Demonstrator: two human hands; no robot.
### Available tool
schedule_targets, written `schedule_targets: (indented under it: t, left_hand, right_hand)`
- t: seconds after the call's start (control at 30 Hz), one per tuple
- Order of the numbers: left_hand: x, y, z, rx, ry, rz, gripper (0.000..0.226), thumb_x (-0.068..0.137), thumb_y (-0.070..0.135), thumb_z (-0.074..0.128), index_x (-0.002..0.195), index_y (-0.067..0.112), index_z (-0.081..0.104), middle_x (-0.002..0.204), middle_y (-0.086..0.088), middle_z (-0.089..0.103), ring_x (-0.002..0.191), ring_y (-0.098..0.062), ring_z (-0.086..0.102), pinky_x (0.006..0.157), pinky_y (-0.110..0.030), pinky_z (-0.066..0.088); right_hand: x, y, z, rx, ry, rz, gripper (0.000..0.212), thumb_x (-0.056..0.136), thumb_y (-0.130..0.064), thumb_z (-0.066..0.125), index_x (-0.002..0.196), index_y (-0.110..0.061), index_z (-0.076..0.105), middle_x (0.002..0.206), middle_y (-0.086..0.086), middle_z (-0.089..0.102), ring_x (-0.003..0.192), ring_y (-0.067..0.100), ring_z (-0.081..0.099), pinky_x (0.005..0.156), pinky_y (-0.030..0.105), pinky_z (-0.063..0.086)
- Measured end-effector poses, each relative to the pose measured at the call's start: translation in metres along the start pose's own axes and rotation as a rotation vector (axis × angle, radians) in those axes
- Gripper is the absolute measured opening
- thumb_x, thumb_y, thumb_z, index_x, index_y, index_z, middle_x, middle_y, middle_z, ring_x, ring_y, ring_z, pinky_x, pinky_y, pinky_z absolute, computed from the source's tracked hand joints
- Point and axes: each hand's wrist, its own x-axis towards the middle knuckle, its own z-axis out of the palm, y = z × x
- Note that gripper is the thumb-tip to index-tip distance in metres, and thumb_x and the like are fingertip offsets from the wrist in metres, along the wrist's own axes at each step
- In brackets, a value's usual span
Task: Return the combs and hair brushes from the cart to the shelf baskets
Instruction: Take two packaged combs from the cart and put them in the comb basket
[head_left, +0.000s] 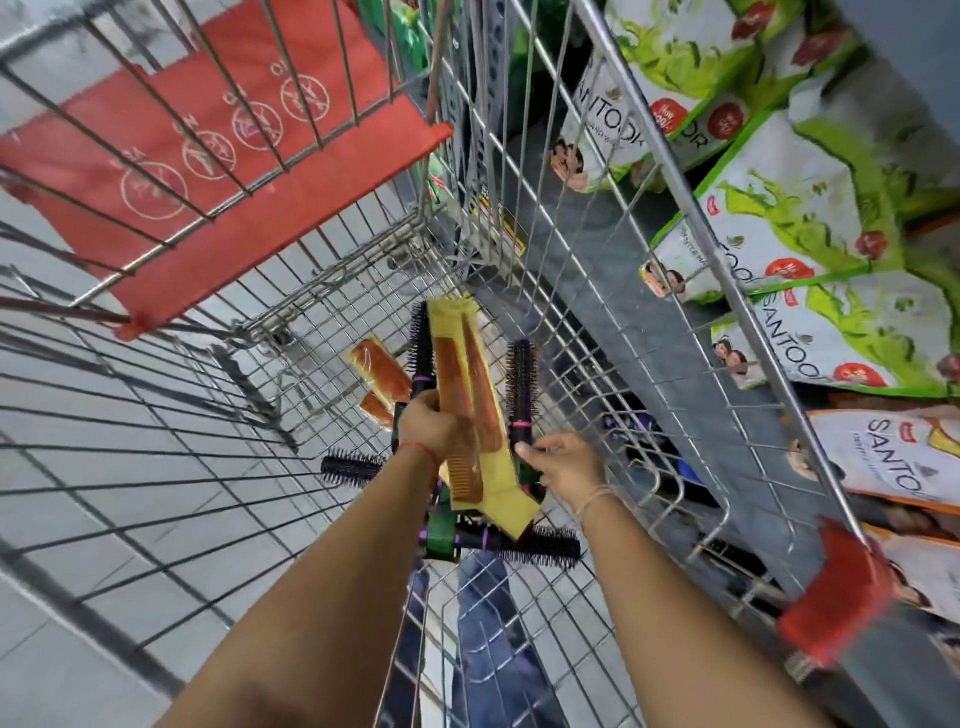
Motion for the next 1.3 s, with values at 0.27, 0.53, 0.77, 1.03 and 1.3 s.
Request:
schedule_targets:
  t: [0.27, 0.53, 0.77, 1.03, 1.3]
  left_hand:
    - [0.003, 0.001, -0.013, -0.013, 0.328, 0.212, 0.031, 0.093, 0.021, 0.048, 0.121, 0.008, 0.051, 0.102, -0.012, 0.066, 0.082, -0.025, 0.059, 0.076, -0.027, 0.042]
    - [0.018, -0.003, -0.023, 0.053, 0.428, 0.207, 0.036, 0.093, 0.024, 0.047, 0.125, 0.009, 0.052, 0.115, -0.016, 0.068, 0.104, -0.032, 0.062, 0.086, -0.033, 0.046]
    - [-0.008, 0.005, -0.021, 0.104, 0.369, 0.212, 0.034, 0.098, 0.023, 0.032, 0.128, 0.012, 0.043, 0.102, -0.015, 0.066, 0.062, -0.019, 0.048, 0.056, -0.024, 0.040]
    - [-0.099, 0.069, -0.014, 0.050, 0.427, 0.599, 0.017, 0.096, 0.025, 0.032, 0.094, 0.012, 0.042, 0.085, -0.016, 0.054, 0.079, -0.032, 0.051, 0.069, -0.031, 0.032]
    - [-0.255, 0.183, 0.050, 0.030, 0.099, 1.343, 0.034, 0.092, 0.026, 0.040, 0.102, 0.000, 0.061, 0.087, -0.030, 0.068, 0.079, -0.041, 0.064, 0.064, -0.040, 0.031]
  right_hand:
    - [-0.004, -0.026, 0.029, -0.465, 0.274, -0.491, 0.042, 0.086, -0.048, 0.050, 0.105, -0.010, 0.050, 0.109, 0.011, 0.056, 0.077, 0.014, 0.049, 0.055, 0.024, 0.042]
    - [0.006, -0.054, 0.066, -0.751, 0.267, -0.314, 0.040, 0.081, -0.010, 0.061, 0.118, -0.005, 0.046, 0.116, 0.016, 0.056, 0.096, 0.032, 0.061, 0.066, 0.035, 0.051]
    - [-0.019, -0.039, 0.033, -0.393, 0.243, -0.183, 0.016, 0.088, -0.027, 0.056, 0.095, -0.013, 0.052, 0.099, 0.006, 0.062, 0.058, 0.012, 0.050, 0.047, 0.022, 0.040]
    - [-0.125, -0.039, -0.016, 0.196, 0.532, -0.628, 0.022, 0.087, -0.032, 0.053, 0.080, -0.020, 0.037, 0.068, 0.008, 0.055, 0.061, 0.028, 0.055, 0.048, 0.029, 0.047]
    - [-0.241, -0.088, -0.171, 0.716, 1.199, -0.933, 0.013, 0.082, -0.025, 0.056, 0.075, -0.029, 0.046, 0.046, -0.014, 0.049, 0.046, -0.010, 0.047, 0.048, 0.005, 0.035]
